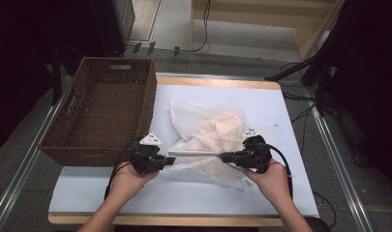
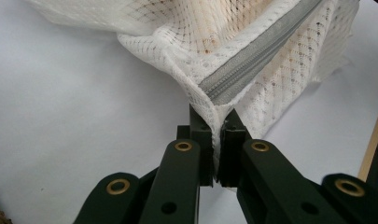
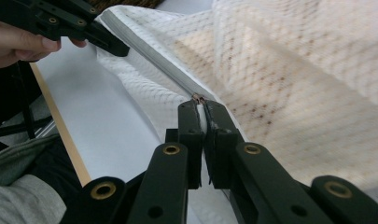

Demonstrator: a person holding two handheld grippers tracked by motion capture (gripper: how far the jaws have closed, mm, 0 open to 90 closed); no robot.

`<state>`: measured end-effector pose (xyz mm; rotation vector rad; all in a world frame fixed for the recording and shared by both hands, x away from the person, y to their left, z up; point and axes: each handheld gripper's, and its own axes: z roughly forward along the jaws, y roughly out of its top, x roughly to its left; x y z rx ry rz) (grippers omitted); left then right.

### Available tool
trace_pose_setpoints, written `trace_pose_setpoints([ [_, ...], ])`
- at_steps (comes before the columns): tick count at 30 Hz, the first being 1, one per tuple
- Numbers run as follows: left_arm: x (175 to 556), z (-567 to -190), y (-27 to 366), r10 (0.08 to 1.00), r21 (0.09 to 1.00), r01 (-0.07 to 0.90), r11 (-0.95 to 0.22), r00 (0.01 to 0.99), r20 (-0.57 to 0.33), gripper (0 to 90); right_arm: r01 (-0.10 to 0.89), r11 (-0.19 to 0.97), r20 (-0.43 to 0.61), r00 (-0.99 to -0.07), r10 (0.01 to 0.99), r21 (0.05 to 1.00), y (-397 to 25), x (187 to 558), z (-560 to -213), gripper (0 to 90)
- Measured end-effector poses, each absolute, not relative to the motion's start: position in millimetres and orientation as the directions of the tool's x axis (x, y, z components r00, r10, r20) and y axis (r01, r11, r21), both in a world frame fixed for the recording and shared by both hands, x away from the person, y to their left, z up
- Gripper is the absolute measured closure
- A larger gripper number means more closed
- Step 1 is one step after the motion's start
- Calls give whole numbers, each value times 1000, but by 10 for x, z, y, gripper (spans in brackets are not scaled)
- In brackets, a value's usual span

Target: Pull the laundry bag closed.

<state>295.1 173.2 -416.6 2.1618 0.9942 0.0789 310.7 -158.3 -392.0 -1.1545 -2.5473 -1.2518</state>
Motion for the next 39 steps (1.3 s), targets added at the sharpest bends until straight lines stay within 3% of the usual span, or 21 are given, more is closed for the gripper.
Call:
trace_pose_setpoints([
  [39, 2980, -4076, 1773, 678, 654, 639, -405, 689, -254, 886, 725, 271, 389, -600, 699, 633, -2245, 3137, -3956, 876],
])
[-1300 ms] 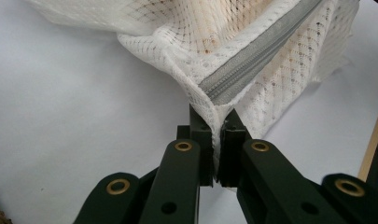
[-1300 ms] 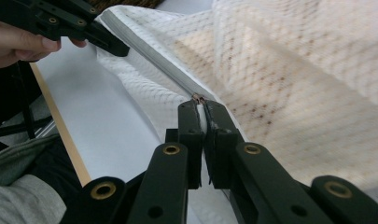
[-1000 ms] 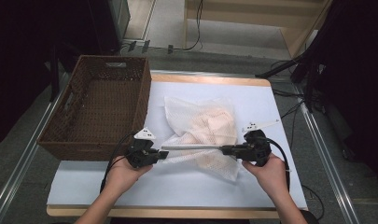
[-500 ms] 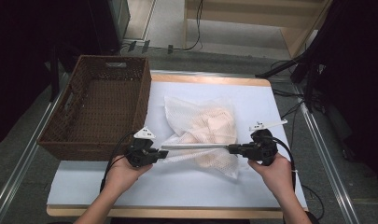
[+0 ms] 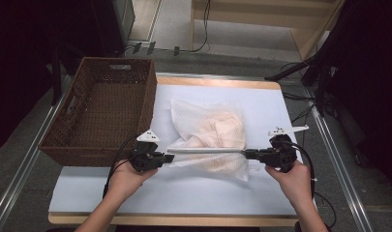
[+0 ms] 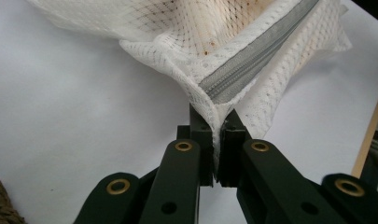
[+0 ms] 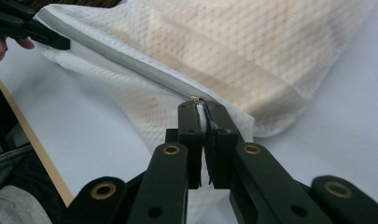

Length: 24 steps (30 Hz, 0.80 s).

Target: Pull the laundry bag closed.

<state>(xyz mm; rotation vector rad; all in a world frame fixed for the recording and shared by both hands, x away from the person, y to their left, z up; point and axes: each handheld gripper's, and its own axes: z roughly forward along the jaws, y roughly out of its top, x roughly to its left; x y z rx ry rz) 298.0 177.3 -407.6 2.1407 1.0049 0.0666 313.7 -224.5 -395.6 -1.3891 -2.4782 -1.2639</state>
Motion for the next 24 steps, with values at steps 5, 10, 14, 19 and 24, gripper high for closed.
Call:
trace_pose_setpoints([
  [5, 2981, -4044, 1784, 675, 663, 636, -395, 690, -260, 887, 736, 242, 393, -574, 719, 633, -2412, 3124, -3966, 875],
  [10, 2982, -4074, 1764, 672, 656, 635, -408, 695, -255, 885, 741, 236, 381, -558, 738, 629, -2454, 3119, -3980, 873],
  [14, 2973, -4088, 1758, 665, 656, 638, -402, 697, -269, 885, 739, 241, 373, -559, 741, 629, -2430, 3119, -3982, 877],
  [19, 2942, -4092, 1745, 659, 653, 633, -416, 705, -264, 885, 740, 248, 366, -559, 744, 625, -2424, 3121, -3989, 877],
  [24, 2930, -4099, 1736, 659, 647, 636, -422, 705, -263, 886, 745, 242, 372, -552, 746, 622, -2447, 3135, -3997, 875],
])
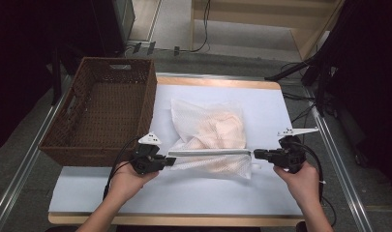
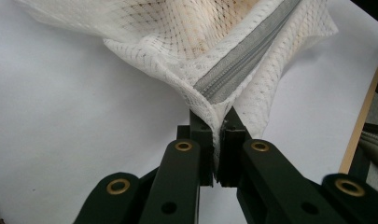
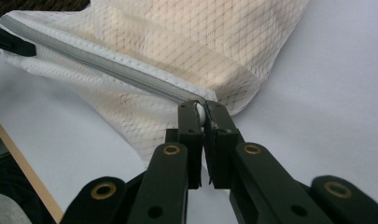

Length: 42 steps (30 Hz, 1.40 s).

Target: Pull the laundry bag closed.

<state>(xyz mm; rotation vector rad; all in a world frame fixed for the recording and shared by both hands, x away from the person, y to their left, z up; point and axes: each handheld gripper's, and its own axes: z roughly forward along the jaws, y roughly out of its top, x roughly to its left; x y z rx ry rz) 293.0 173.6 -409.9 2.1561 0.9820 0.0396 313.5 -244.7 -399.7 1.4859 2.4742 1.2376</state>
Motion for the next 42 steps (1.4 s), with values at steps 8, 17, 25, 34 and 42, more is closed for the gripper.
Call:
trace_pose_setpoints([
  [8, 2909, -4145, 1719, 658, 633, 647, -424, 701, -275, 885, 749, 248, 373, -552, 746, 614, -2431, 3135, -4011, 878],
  [17, 2855, -4179, 1759, 666, 610, 665, -432, 691, -282, 891, 754, 280, 342, -553, 760, 594, -2393, 3139, -4038, 881],
  [25, 2846, -4250, 1772, 661, 599, 679, -424, 684, -308, 880, 752, 288, 356, -565, 744, 593, -2388, 3156, -4114, 874],
  [34, 2816, -4242, 1801, 644, 619, 658, -429, 703, -301, 563, 729, 294, 340, -586, 736, 618, -2377, 3152, -4129, 754],
  [42, 2754, -4177, 1883, 652, 657, 631, -412, 708, -270, 398, 696, 284, 301, -590, 749, 659, -2404, 3161, -4122, 570],
])
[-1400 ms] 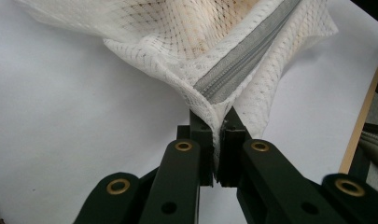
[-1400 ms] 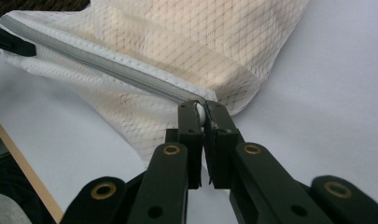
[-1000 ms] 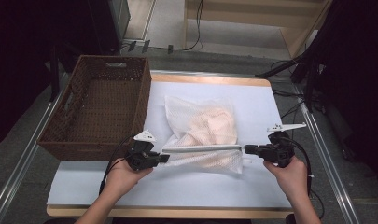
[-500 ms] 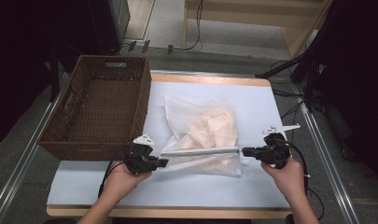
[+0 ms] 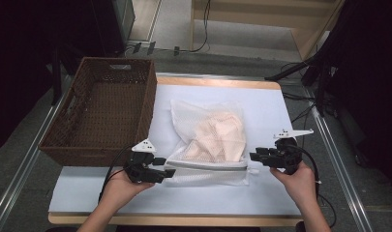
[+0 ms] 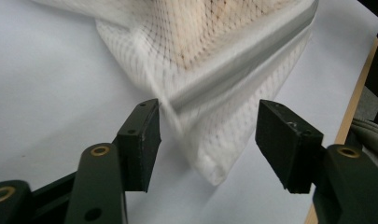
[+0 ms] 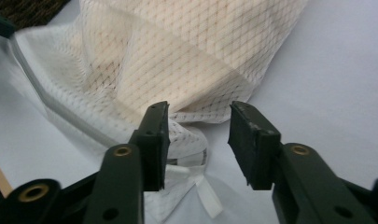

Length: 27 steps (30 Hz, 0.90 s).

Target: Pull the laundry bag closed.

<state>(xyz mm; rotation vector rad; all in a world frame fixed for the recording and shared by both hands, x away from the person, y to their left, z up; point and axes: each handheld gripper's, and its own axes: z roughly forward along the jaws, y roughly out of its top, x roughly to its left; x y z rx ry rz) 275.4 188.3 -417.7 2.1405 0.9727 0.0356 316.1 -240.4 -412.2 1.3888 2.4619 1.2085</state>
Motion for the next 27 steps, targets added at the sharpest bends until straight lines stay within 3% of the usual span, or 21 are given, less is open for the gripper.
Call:
trace_pose_setpoints([
  [12, 2668, -4129, 2001, 661, 679, 622, -391, 703, -263, 375, 660, 258, 253, -575, 778, 706, -2469, 3242, -4178, 400],
  [19, 2641, -4138, 2053, 675, 676, 629, -383, 690, -259, 370, 693, 195, 260, -494, 830, 694, -2567, 3332, -4221, 381],
  [27, 2636, -4159, 2095, 685, 674, 642, -367, 676, -271, 352, 685, 194, 254, -496, 830, 703, -2550, 3402, -4252, 360],
])
